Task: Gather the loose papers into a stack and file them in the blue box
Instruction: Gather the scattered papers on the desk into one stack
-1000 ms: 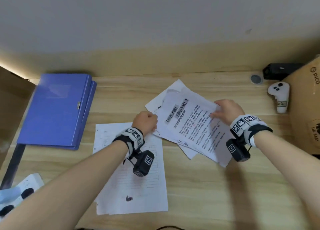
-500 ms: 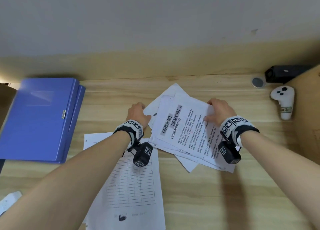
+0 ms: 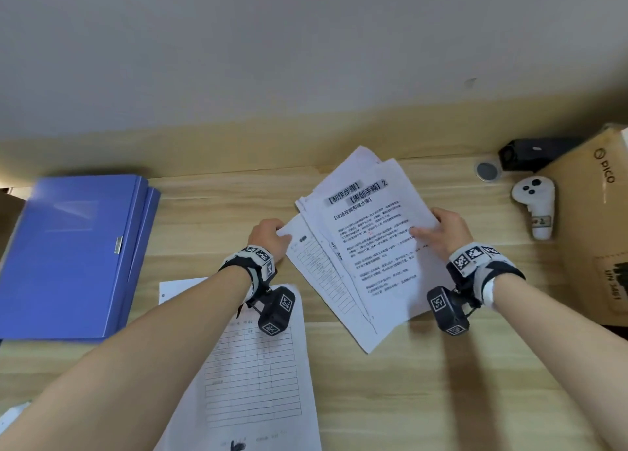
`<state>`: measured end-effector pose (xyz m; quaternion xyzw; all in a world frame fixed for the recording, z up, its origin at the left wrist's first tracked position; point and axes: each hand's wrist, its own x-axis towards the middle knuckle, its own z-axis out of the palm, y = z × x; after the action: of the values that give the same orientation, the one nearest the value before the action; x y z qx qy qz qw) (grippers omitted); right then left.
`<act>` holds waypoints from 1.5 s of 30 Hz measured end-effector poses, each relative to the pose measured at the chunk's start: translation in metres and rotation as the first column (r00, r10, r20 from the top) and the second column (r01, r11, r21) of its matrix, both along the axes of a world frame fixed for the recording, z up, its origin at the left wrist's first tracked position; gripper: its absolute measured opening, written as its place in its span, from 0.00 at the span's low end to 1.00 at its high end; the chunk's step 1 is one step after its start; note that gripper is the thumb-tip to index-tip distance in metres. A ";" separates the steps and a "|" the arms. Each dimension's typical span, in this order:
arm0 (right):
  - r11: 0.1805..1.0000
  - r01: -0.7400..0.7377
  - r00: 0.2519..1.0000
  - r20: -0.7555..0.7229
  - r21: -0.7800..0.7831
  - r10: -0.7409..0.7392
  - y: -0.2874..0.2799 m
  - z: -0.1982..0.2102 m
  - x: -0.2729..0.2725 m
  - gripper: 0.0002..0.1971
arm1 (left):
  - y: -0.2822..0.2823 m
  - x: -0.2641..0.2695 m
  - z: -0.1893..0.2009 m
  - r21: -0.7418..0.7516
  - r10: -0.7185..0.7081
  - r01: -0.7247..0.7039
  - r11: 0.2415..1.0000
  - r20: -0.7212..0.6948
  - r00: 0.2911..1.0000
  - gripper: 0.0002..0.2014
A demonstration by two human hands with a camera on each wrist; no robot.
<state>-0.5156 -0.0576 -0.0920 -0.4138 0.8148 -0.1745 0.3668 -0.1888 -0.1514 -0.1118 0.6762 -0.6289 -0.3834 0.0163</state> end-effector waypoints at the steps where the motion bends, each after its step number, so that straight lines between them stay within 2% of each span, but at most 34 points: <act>1: 0.999 -0.032 0.999 -0.004 0.030 0.032 -0.002 -0.003 0.006 0.16 | 0.000 -0.003 0.000 0.021 0.046 -0.046 0.999 -0.039 0.998 0.05; 4: 0.989 -0.125 0.989 -0.074 0.083 0.132 -0.003 -0.018 0.023 0.24 | 0.000 -0.014 0.000 0.120 0.232 -0.208 0.971 -0.251 0.940 0.10; 7: 0.988 -0.117 0.986 -0.106 0.097 0.127 -0.001 -0.023 0.033 0.24 | 0.006 -0.023 0.004 0.213 0.305 -0.236 0.948 -0.403 0.863 0.03; 9: 0.985 -0.128 0.984 -0.112 0.115 0.141 -0.001 -0.023 0.034 0.22 | 0.009 -0.027 0.003 0.163 0.286 -0.240 0.957 -0.395 0.873 0.09; 12: 0.995 -0.076 0.994 -0.076 0.070 0.082 0.005 -0.017 0.030 0.19 | 0.011 -0.033 0.011 0.148 0.325 -0.290 0.946 -0.423 0.846 0.10; 15: 0.996 0.080 0.991 0.114 -0.044 -0.075 0.018 0.001 0.029 0.19 | 0.011 -0.034 0.032 0.216 0.377 -0.310 0.926 -0.499 0.780 0.11; 17: 0.985 0.144 0.968 0.221 -0.091 -0.121 0.030 0.016 0.032 0.20 | 0.013 -0.028 0.044 0.223 0.370 -0.295 0.929 -0.521 0.770 0.11; 19: 0.981 0.161 0.962 0.241 -0.111 -0.131 0.041 0.029 0.037 0.19 | 0.018 -0.022 0.055 0.223 0.365 -0.289 0.931 -0.537 0.760 0.12; 22: 0.968 0.212 0.951 0.258 -0.134 -0.172 0.056 0.042 0.046 0.20 | 0.030 -0.011 0.065 0.261 0.407 -0.311 0.914 -0.579 0.707 0.20; 25: 0.957 0.272 0.935 0.263 -0.096 -0.240 0.072 0.051 0.059 0.19 | 0.051 0.007 0.071 0.346 0.468 -0.318 0.883 -0.585 0.662 0.19; 30: 0.947 0.319 0.916 0.267 -0.038 -0.298 0.096 0.048 0.089 0.19 | 0.102 0.046 0.060 0.384 0.418 -0.245 0.890 -0.473 0.775 0.17; 35: 0.951 0.309 0.921 0.251 0.001 -0.299 0.117 0.043 0.138 0.22 | 0.162 0.084 0.045 0.428 0.372 -0.188 0.884 -0.402 0.836 0.09; 39: 0.958 0.286 0.924 0.256 0.027 -0.283 0.130 0.033 0.176 0.20 | 0.191 0.123 0.034 0.342 0.361 -0.239 0.909 -0.361 0.860 0.07; 42: 0.957 0.285 0.922 0.255 0.057 -0.290 0.141 0.026 0.202 0.21 | 0.205 0.156 0.029 0.243 0.273 -0.199 0.949 -0.322 0.907 0.07; 45: 0.951 0.297 0.918 0.248 0.080 -0.308 0.155 0.019 0.227 0.20 | 0.213 0.189 0.024 0.084 0.214 -0.201 0.976 -0.196 0.957 0.13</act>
<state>-0.2886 0.0973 -0.0727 -0.2491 0.8176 -0.2647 0.4466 0.0007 0.0617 -0.0875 0.6958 -0.5370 -0.4665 0.0996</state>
